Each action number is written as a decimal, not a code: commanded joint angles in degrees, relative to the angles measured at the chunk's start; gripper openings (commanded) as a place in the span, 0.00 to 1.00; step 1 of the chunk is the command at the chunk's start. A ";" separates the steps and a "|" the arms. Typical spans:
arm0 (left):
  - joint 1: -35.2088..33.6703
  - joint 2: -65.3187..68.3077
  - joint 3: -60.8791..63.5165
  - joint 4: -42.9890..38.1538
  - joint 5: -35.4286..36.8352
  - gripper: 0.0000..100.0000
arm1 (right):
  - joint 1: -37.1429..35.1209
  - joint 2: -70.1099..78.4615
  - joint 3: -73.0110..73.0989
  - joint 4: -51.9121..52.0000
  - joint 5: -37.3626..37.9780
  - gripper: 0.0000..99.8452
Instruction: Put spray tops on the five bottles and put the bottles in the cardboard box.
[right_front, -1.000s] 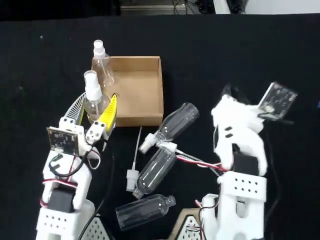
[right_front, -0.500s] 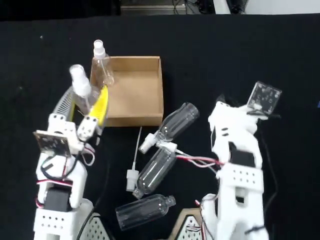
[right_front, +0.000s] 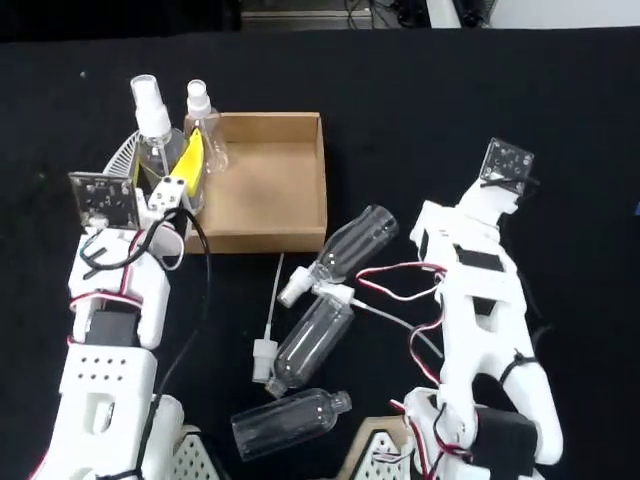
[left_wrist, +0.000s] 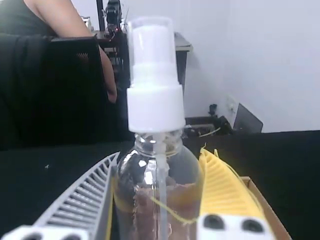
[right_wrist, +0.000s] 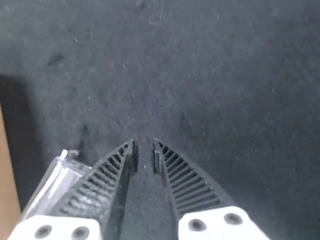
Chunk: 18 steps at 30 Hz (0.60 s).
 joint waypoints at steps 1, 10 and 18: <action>-0.66 1.41 -0.57 -6.51 0.00 0.03 | 2.37 -0.04 -4.18 -2.29 0.62 0.04; -0.66 1.93 10.07 -17.85 0.18 0.03 | 2.73 -0.04 -4.00 -2.29 0.62 0.04; 3.65 6.33 9.01 -20.66 0.53 0.03 | 2.73 -0.04 -4.00 -2.20 0.62 0.04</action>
